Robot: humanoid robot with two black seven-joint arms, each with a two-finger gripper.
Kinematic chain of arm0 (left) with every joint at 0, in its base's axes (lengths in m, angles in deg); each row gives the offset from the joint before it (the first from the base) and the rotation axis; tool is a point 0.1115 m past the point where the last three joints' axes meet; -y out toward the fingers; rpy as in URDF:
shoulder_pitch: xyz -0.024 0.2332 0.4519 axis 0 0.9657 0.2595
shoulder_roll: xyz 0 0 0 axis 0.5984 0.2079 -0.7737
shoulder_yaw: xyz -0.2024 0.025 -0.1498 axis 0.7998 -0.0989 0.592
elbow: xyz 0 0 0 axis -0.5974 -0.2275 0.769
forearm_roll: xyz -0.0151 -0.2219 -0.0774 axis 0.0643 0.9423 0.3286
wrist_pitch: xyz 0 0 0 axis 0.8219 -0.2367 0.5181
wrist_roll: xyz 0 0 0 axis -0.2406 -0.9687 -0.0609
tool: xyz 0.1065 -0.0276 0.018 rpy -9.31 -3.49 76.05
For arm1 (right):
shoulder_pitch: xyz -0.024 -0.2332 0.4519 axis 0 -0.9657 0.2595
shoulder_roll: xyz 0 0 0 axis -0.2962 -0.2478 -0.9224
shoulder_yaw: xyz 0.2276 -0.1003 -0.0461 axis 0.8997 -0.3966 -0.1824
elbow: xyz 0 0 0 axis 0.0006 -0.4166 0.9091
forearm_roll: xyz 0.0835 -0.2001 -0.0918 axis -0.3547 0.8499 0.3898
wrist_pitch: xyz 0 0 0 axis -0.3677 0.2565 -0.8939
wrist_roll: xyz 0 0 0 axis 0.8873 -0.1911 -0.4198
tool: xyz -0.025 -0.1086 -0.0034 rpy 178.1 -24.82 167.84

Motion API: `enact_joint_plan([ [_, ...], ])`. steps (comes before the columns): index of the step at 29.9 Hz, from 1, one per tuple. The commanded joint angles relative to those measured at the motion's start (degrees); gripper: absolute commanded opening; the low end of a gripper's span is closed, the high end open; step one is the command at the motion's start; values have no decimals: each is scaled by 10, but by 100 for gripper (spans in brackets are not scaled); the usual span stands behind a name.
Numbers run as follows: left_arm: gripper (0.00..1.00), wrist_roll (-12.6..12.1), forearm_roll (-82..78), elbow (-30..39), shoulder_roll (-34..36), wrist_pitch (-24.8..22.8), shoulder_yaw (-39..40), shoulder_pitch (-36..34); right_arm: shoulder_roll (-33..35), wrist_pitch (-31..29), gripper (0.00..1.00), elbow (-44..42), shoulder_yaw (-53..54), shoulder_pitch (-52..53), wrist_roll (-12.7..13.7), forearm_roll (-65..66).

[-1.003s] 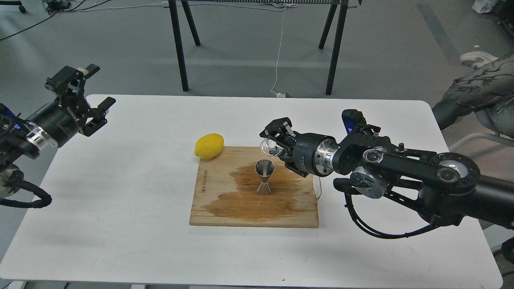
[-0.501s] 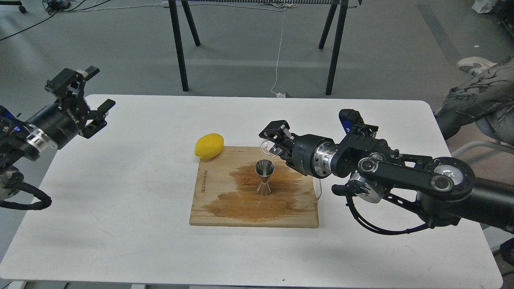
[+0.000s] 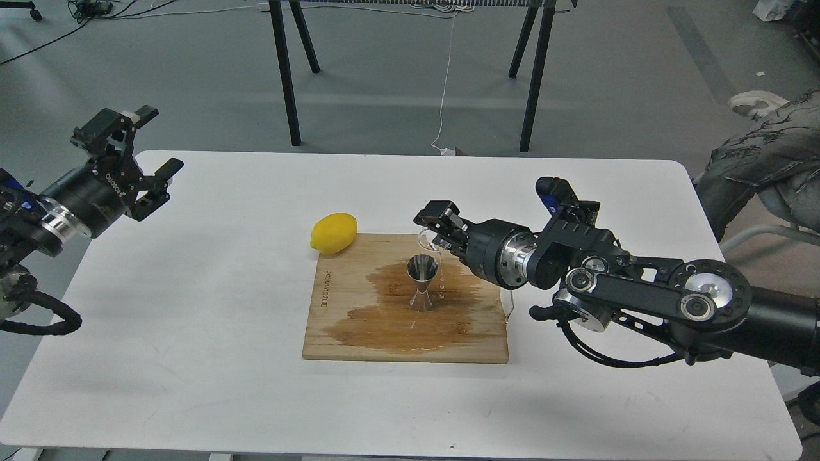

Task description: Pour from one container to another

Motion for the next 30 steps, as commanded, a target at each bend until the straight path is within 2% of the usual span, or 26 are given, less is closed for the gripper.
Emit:
enact_joint_plan([
  [1,99,0,0,0,0,0,0,0,0,0,38,0,-1,0,-5,0],
  [14,99,0,1,0,1,0,0,0,-28,2,38,-26,-15,1,-25,1],
  [30,100,0,2,-1,4,0,0,6,-50,-1,38,-42,-18,7,-32,65],
])
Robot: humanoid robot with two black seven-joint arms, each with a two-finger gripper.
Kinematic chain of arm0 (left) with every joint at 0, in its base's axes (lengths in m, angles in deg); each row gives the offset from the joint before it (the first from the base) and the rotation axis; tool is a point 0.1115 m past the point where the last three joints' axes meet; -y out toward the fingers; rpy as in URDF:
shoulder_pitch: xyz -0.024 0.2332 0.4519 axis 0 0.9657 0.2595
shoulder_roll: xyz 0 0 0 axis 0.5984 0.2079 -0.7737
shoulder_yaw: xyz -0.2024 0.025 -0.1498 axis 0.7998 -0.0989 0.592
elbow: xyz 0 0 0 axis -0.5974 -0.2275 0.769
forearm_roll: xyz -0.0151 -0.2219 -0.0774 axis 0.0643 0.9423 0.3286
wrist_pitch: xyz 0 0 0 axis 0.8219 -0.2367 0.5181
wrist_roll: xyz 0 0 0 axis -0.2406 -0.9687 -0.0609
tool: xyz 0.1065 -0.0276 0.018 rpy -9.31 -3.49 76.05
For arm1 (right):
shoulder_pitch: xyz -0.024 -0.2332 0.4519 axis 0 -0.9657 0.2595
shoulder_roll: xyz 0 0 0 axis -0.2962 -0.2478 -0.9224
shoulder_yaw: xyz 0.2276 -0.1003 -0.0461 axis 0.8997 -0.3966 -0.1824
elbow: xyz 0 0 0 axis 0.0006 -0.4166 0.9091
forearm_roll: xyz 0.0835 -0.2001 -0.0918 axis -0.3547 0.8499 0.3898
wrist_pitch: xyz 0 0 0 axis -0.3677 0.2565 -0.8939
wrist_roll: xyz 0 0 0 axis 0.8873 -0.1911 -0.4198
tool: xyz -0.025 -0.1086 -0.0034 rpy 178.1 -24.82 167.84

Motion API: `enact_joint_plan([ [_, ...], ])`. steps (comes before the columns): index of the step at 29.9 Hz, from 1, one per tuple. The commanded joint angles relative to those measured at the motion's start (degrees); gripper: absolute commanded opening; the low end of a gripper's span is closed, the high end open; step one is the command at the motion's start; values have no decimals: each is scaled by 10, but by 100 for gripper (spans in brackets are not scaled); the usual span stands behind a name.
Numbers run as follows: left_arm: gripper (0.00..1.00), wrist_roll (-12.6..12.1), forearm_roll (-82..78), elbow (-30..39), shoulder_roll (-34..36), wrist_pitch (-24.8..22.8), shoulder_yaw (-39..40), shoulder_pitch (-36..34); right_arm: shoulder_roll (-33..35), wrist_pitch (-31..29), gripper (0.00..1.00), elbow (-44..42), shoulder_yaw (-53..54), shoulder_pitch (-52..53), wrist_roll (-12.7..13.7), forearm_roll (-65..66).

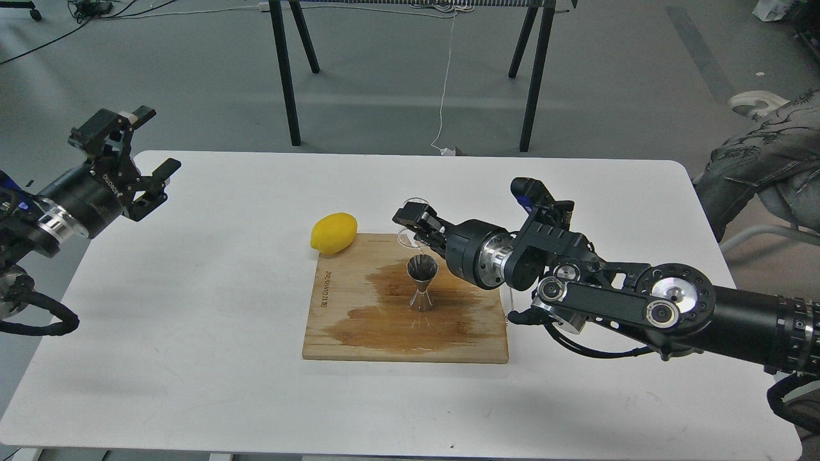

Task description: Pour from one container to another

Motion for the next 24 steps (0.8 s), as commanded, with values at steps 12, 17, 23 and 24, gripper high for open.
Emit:
enact_joint_plan([
  [12,99,0,1,0,3,0,1,4,1,-4,39,7,-45,17,-18,44],
  [17,100,0,1,0,3,0,1,4,4,-4,39,7,-48,17,-21,81],
  [23,99,0,1,0,4,0,1,5,7,-4,39,7,-55,17,-30,108],
  [24,100,0,1,0,5,0,1,5,7,-4,39,7,-61,17,-33,113],
])
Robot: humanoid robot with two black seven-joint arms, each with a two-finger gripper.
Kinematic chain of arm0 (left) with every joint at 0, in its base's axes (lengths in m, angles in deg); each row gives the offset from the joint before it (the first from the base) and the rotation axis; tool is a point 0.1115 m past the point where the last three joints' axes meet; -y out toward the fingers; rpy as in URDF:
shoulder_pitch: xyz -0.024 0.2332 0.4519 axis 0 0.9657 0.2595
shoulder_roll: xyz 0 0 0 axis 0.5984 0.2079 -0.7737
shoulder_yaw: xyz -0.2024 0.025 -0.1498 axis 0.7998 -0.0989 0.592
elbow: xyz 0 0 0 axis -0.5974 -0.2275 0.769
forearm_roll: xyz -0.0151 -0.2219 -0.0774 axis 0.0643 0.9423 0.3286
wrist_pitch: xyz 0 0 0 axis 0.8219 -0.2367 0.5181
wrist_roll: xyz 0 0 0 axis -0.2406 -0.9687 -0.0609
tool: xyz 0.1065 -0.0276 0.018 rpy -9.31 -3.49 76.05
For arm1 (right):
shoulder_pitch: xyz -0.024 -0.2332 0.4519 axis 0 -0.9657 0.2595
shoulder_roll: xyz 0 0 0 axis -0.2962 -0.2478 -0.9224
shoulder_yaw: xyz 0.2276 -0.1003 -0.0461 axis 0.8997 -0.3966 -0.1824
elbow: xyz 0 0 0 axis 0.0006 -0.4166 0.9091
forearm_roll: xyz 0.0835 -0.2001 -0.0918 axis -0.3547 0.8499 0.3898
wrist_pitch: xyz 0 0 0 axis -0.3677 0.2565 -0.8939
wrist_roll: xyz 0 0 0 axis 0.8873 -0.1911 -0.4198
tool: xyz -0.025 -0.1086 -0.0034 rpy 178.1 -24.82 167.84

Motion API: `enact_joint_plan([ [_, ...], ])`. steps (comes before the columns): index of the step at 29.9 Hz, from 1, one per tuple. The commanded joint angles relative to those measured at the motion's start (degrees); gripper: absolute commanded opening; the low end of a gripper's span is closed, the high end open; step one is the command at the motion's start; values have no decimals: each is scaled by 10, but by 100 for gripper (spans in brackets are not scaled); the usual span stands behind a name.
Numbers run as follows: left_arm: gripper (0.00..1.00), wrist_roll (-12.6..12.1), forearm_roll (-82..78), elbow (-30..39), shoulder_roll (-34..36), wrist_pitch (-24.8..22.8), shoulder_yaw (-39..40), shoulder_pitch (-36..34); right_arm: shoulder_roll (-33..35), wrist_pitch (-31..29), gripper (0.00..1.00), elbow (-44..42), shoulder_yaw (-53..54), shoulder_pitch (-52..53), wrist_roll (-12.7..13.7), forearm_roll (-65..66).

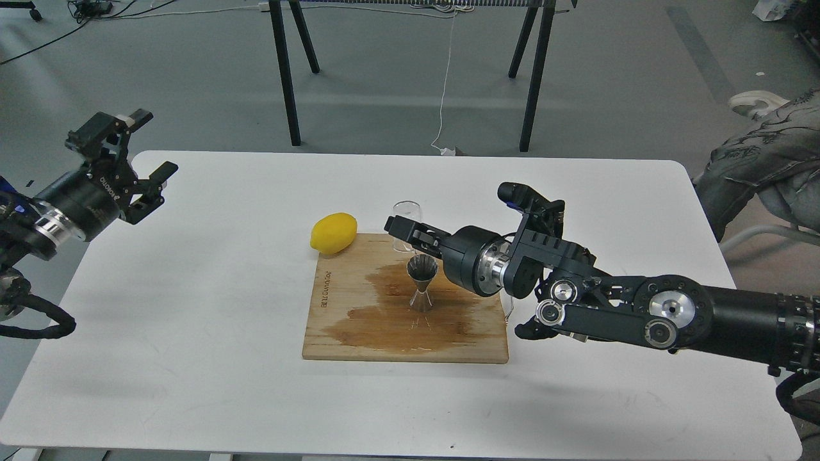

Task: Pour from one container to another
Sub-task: 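Withdraw the right gripper away from the jigger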

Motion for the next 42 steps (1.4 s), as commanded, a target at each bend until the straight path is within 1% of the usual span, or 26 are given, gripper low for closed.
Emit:
enact_joint_plan([
  [1,99,0,0,0,0,0,0,0,0,0,39,0,-15,0,-7,21],
  [3,100,0,0,0,1,0,0,0,1,0,39,-1,-20,0,-14,35],
  [10,100,0,0,0,1,0,0,0,2,4,39,-4,-18,0,-16,43],
  [13,99,0,-1,0,1,0,0,1,9,8,39,-2,5,0,-15,33],
  [15,99,0,-1,0,1,0,0,1,14,8,39,-2,50,-4,-15,-5],
  [17,100,0,-1,0,0,0,-1,1,16,9,39,-2,97,-8,-13,-83],
  [22,99,0,-1,0,0,0,-1,0,19,20,38,-15,269,-51,-13,-340],
  [26,99,0,-1,0,0,0,-1,0,18,40,38,-57,420,-119,-14,-520],
  [29,99,0,0,0,0,0,-1,-1,18,53,38,-120,530,-181,-15,-628],
  [32,99,0,0,0,0,0,-1,-1,15,61,38,-182,627,-248,-13,-688],
  [35,99,0,-1,0,-1,0,-1,0,15,73,38,-206,702,-310,-11,-705],
  [37,99,0,-1,0,-4,0,-1,0,14,98,38,-207,740,-349,-10,-727],
  [40,100,0,0,1,-7,0,-2,-1,14,124,39,-207,752,-390,-11,-756],
  [42,99,0,-1,3,-7,0,-2,-1,12,127,39,-207,752,-408,-11,-757],
])
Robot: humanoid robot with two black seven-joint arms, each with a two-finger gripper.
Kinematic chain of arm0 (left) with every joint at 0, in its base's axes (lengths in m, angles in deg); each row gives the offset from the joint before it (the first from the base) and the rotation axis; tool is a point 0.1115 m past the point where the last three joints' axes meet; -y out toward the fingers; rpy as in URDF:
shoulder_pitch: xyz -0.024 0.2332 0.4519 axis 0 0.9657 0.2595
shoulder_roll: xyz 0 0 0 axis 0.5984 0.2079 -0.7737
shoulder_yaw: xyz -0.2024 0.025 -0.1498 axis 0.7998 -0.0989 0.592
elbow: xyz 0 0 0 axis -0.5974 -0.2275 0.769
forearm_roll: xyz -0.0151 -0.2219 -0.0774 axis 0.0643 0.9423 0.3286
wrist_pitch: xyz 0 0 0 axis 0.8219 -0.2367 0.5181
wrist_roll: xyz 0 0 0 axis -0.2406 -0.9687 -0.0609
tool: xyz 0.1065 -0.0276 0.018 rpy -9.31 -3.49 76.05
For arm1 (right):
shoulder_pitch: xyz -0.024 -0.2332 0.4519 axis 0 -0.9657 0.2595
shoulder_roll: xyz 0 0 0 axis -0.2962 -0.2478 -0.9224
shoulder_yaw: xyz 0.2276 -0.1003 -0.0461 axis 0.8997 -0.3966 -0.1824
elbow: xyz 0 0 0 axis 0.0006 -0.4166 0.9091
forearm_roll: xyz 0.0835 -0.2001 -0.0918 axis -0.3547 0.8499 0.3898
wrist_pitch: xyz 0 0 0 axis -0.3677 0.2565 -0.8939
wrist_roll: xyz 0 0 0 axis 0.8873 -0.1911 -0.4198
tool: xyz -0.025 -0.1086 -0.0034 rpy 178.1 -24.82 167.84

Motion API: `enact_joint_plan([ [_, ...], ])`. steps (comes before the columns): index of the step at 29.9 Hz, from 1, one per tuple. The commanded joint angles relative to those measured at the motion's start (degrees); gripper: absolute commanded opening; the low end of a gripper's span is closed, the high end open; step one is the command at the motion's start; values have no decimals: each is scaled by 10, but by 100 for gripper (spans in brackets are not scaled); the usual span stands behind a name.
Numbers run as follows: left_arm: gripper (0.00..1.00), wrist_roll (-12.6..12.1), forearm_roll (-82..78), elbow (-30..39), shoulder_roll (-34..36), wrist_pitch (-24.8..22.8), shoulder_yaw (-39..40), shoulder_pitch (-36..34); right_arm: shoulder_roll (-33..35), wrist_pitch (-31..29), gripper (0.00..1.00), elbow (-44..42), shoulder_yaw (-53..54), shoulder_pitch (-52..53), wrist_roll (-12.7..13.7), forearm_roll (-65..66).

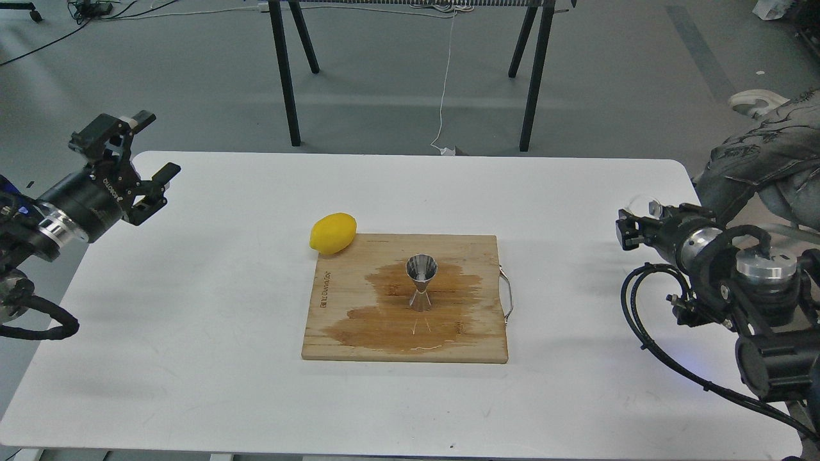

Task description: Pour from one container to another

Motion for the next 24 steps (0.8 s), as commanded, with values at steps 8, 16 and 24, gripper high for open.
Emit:
enact_joint_plan([
  [8,100,0,0,2,1,0,0,-2,-4,10,39,-8,1,-47,3,-9],
  [16,99,0,0,2,1,0,1,-1,-6,8,45,-10,-23,-42,4,-7],
  [24,100,0,0,2,0,0,1,0,-10,5,50,-10,-35,-41,3,-7],
])
